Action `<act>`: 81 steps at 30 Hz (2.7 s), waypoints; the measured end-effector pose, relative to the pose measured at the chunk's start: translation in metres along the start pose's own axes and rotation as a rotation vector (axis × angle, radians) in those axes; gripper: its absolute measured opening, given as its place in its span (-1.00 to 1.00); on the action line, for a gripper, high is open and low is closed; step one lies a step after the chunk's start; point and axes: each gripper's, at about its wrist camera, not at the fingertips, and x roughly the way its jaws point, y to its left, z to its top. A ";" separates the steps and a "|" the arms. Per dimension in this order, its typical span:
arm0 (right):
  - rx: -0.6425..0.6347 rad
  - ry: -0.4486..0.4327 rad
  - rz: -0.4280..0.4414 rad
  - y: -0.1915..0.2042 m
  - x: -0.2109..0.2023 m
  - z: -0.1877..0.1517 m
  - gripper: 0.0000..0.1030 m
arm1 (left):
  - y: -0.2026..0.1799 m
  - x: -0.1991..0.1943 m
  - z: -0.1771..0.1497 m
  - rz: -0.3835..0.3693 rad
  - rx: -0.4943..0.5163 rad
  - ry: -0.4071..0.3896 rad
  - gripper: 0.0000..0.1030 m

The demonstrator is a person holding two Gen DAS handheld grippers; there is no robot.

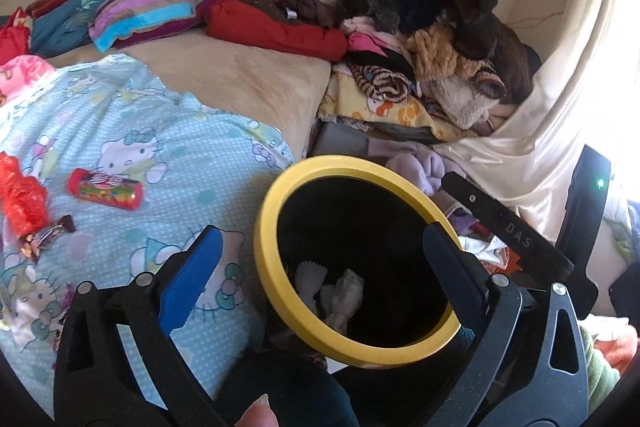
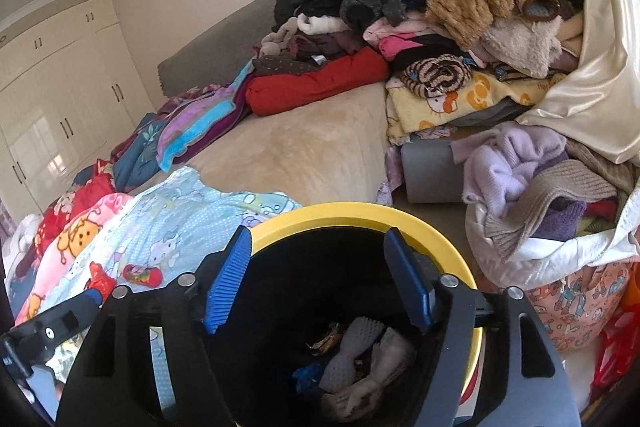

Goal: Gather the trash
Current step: 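Move both open tools back over the red bag and candy wrappers, then grasp the red plastic bag with the left tool while the right tool grasps a purple wrapper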

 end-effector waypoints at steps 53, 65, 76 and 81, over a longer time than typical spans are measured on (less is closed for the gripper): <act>-0.284 0.136 0.257 0.175 -0.008 -0.048 0.54 | 0.134 -0.086 0.028 0.249 -0.222 -0.217 0.79; -0.373 0.209 0.333 0.227 0.002 -0.078 0.59 | 0.191 -0.105 0.027 0.319 -0.324 -0.230 0.79; -0.422 0.282 0.347 0.257 0.028 -0.102 0.59 | 0.242 -0.103 0.010 0.345 -0.435 -0.207 0.79; -0.419 0.343 0.353 0.265 0.047 -0.115 0.59 | 0.261 -0.091 -0.002 0.319 -0.498 -0.174 0.77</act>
